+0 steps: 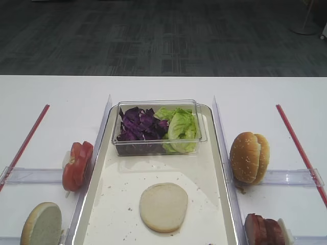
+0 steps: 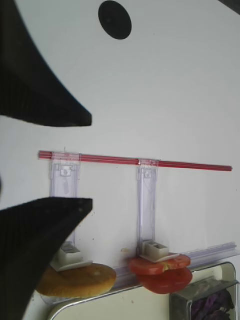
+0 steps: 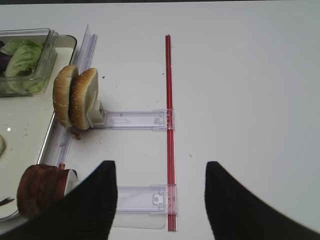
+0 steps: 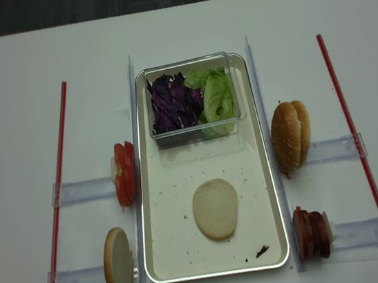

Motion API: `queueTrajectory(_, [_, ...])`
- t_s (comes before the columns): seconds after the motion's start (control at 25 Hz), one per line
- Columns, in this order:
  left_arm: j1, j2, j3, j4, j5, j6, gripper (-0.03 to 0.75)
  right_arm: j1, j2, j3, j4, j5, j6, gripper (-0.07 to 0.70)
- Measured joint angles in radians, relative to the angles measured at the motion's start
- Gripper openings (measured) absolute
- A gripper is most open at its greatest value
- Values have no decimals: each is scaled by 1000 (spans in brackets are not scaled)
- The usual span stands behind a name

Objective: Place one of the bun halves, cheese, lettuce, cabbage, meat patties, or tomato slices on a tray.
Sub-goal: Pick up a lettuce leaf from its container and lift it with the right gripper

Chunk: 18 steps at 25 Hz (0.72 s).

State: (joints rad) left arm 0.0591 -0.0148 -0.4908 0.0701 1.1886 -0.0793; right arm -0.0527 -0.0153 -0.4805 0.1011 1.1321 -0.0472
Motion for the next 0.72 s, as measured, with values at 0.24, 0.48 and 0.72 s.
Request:
queueTrajectory(0.24, [0, 0, 0, 0, 0, 0, 302, 0, 0, 0, 0, 0, 0, 426])
queueTrajectory(0.48, [0, 0, 0, 0, 0, 0, 302, 0, 0, 0, 0, 0, 0, 426])
queueTrajectory(0.72, [0, 0, 0, 0, 0, 0, 302, 0, 0, 0, 0, 0, 0, 426])
